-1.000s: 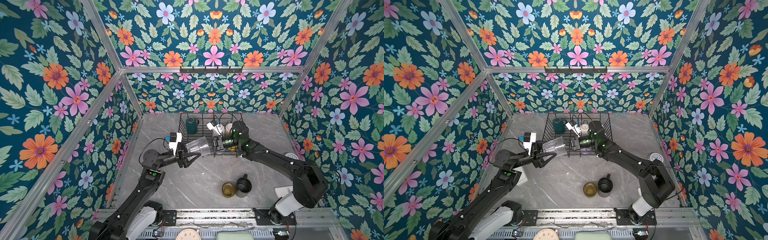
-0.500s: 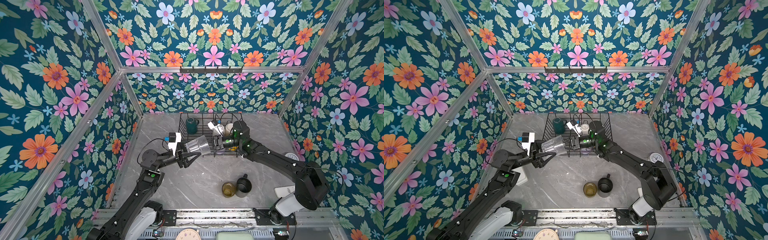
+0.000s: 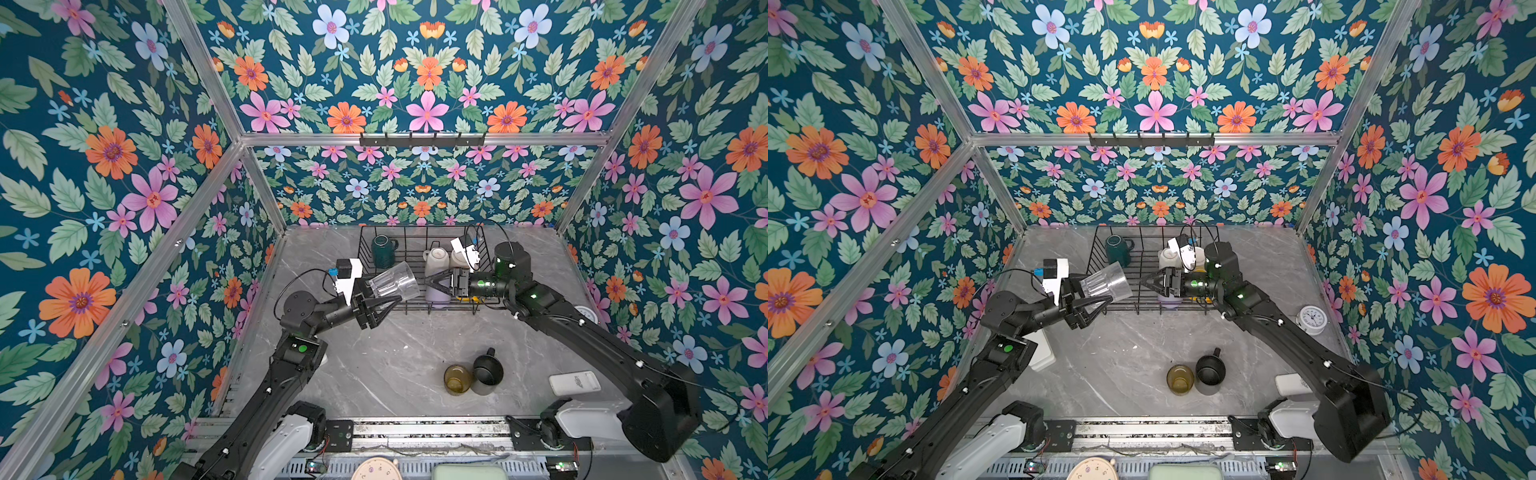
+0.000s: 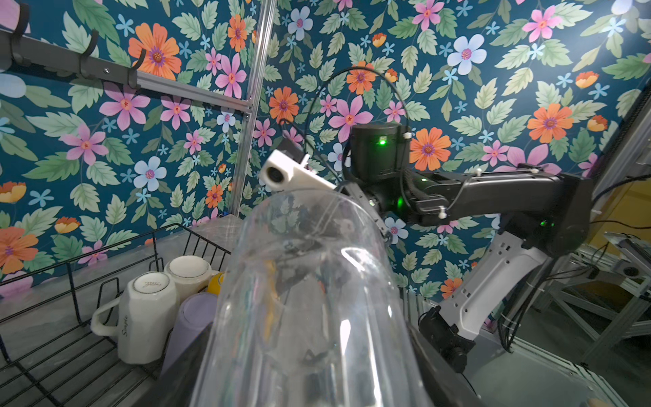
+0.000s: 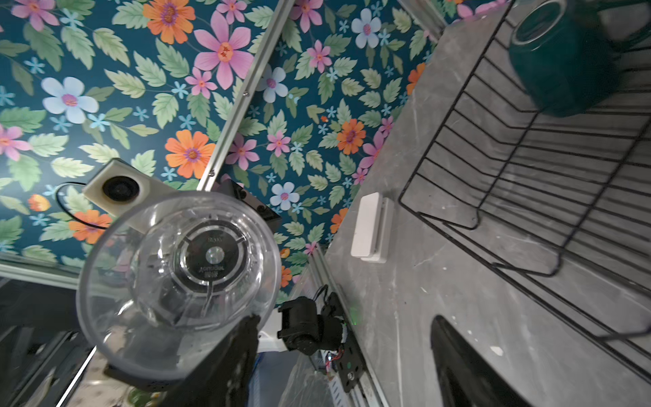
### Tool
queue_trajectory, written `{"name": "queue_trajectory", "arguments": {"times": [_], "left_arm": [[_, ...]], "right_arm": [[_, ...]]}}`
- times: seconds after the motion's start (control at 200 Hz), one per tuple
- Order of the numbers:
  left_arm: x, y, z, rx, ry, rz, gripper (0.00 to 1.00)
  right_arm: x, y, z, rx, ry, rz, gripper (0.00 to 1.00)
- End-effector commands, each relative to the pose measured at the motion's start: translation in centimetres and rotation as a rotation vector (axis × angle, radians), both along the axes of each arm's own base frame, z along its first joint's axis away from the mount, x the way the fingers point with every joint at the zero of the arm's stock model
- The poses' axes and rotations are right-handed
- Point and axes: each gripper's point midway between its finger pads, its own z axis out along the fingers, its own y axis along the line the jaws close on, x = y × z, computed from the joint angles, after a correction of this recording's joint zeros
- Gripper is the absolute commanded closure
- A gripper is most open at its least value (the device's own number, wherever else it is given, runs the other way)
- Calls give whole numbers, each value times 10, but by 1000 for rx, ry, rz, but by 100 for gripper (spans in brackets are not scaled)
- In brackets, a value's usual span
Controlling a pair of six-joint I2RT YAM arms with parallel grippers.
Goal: Load the cups into the dish rack
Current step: 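Close the left gripper on the clear cup held by the right gripper, then carry the clear cup over the rack beside the green mug while the right gripper withdraws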
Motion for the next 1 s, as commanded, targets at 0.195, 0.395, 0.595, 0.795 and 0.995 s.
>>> {"name": "queue_trajectory", "arguments": {"times": [0.195, 0.395, 0.595, 0.795, 0.995], "left_arm": [[48, -3, -11, 102, 99, 130, 100], [87, -1, -20, 240, 173, 238, 100], [125, -5, -33, 329, 295, 291, 100], [162, -8, -52, 393, 410, 353, 100], [197, -9, -85, 473, 521, 413, 100]], "right_arm": [[20, -76, -28, -276, -143, -406, 1], [16, -89, -32, -321, -160, -448, 1], [11, -98, -34, -330, -178, -468, 1], [7, -100, -36, -327, -177, -463, 1], [4, -104, -41, -334, -177, -469, 1]]}}
